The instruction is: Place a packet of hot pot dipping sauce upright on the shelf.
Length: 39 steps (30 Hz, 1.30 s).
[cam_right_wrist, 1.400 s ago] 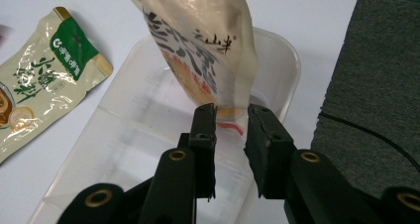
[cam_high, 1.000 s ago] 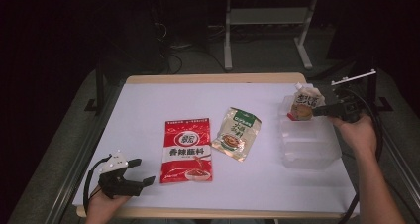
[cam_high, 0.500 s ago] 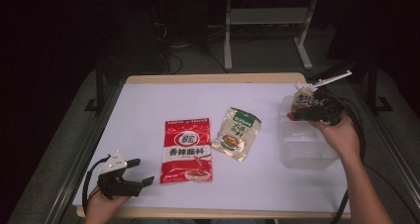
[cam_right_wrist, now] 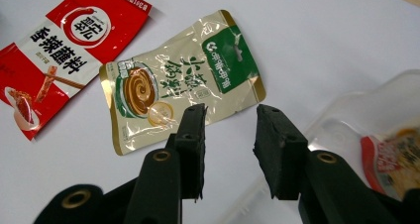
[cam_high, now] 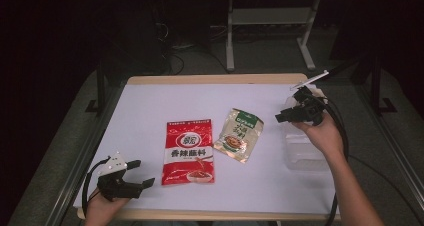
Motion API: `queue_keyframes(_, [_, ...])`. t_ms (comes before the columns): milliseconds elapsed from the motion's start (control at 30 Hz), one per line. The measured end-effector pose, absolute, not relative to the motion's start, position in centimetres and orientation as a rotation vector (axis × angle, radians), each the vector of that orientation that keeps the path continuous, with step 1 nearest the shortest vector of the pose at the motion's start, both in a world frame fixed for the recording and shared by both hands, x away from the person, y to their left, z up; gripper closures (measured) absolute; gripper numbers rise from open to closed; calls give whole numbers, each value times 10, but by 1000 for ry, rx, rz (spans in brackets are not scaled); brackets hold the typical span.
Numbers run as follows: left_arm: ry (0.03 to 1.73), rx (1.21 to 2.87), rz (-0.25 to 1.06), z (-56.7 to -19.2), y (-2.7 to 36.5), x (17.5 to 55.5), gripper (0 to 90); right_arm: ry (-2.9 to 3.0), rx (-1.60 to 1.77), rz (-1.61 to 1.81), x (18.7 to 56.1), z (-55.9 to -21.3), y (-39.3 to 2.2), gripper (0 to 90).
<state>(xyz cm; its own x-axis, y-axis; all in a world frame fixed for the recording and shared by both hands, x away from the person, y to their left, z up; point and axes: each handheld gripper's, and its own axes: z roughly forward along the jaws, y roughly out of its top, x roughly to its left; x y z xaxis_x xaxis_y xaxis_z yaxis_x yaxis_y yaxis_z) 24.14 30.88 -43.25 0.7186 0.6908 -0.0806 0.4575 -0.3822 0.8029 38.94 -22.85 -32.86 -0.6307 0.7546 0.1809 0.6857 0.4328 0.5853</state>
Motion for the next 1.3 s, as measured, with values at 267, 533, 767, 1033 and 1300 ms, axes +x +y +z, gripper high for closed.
queue_keyframes(267, [879,2041,337,-433,310,241,155,2591,1270,975,397,-331,-212,618])
queue_keyframes(533, [880,2041,334,-433,311,242,155,2607,1246,990,404,-332,-203,600])
queue_keyframes(767, [875,2044,334,-433,310,243,155,2615,1251,995,409,-337,-195,570])
queue_keyframes(1033, [863,2042,333,-433,309,245,155,2635,1228,976,412,-341,-182,535])
queue_keyframes(1300, [864,2043,329,-433,308,245,155,2653,1195,950,415,-343,-165,513])
